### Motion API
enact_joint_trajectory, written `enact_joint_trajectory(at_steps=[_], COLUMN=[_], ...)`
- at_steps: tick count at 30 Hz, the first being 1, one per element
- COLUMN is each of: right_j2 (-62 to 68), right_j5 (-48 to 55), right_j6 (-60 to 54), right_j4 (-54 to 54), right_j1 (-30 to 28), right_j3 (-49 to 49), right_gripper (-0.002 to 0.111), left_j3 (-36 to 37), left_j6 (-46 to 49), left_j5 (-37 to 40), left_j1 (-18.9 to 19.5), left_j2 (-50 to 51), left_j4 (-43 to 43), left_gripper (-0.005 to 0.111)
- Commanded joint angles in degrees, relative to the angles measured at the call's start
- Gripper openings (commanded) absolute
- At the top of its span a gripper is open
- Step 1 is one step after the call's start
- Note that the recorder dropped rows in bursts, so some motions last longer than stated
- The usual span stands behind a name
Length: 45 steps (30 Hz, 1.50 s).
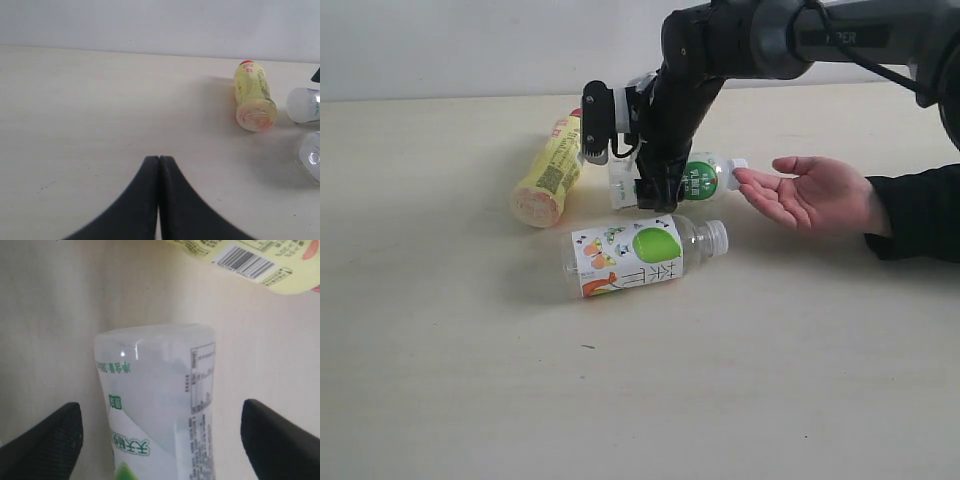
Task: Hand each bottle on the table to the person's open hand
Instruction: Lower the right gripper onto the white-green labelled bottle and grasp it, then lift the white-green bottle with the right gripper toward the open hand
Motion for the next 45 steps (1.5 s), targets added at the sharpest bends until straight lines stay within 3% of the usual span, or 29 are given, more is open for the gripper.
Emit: enact_joint_trajectory(at_steps=[1,15,31,45], right_j2=[1.0,1.59,1.59,0.98], right_j5=[-0.78,-0.78,-0.78,-0.67], right_j6=[1.02,1.29,1.29,1.19], right_j4=[-0.29,-0.29,-0.29,-0.29], right_j1=[0.12,0.12,0.12,0.12], right_j3=[-0.37,-0.37,-0.37,-0.37], right_gripper=[0.081,0.079,0.002,0.0], left_j3=[0.21,0.21,0.21,0.21], left_j6=[0.08,0.08,0.08,0.08], left_j5=[-0.27,-0.27,-0.27,-0.27], left_j1=[-0.27,-0.27,-0.27,-0.27], left_j2=[-0.35,-0.35,-0.35,-0.35], left_j4=[-0.02,-0.02,-0.02,-0.02], left_gripper=[0.002,0.002,0.002,0.002])
